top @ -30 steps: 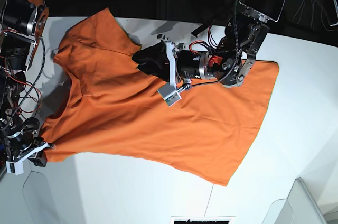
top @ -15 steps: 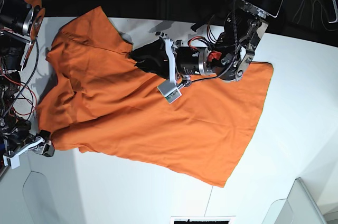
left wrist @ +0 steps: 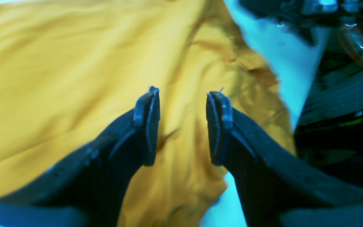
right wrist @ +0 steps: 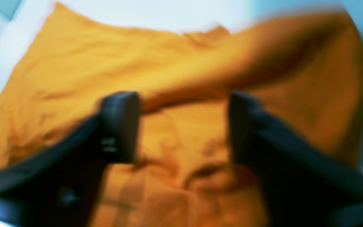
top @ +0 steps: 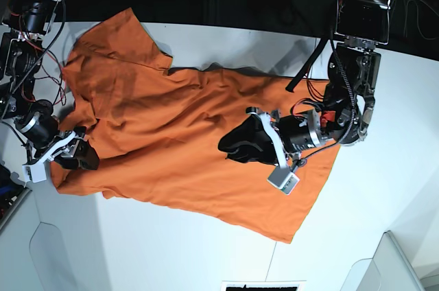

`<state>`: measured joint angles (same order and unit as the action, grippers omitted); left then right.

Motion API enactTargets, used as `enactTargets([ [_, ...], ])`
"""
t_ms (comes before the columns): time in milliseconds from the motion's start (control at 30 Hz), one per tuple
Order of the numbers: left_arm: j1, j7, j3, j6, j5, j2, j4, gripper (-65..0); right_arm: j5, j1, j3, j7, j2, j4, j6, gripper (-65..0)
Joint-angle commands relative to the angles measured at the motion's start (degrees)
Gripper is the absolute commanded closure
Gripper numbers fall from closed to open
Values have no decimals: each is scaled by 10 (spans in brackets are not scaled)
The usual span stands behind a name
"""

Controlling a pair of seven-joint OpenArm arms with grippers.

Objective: Layout the t-shirt on the table in an organized manner, then fold the t-shirt properly

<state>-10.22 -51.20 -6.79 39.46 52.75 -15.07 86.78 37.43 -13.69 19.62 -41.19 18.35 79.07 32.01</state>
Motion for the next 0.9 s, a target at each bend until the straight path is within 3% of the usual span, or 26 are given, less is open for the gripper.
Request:
enactTargets([
  [0,-12,10,6,5,0,-9,10,-271,-5,-2,3,10,1,26,3,-206],
  [67,-12,20,6,5,-31,-23,5,-271,-30,2,0,10,-9,40,3,0],
  [267,-2,35,6,5,-52,-64,-55,-271,-98,16,-18,10,-10,9,4,0],
  [467,21,34,6,5,-41,-90,-90,-271,-122,31,-20,15,-2,-39,2,0],
  [867,66,25,6,5,12,-91,-87,-271,-142,39,-17,55,88,-46,-23,0],
])
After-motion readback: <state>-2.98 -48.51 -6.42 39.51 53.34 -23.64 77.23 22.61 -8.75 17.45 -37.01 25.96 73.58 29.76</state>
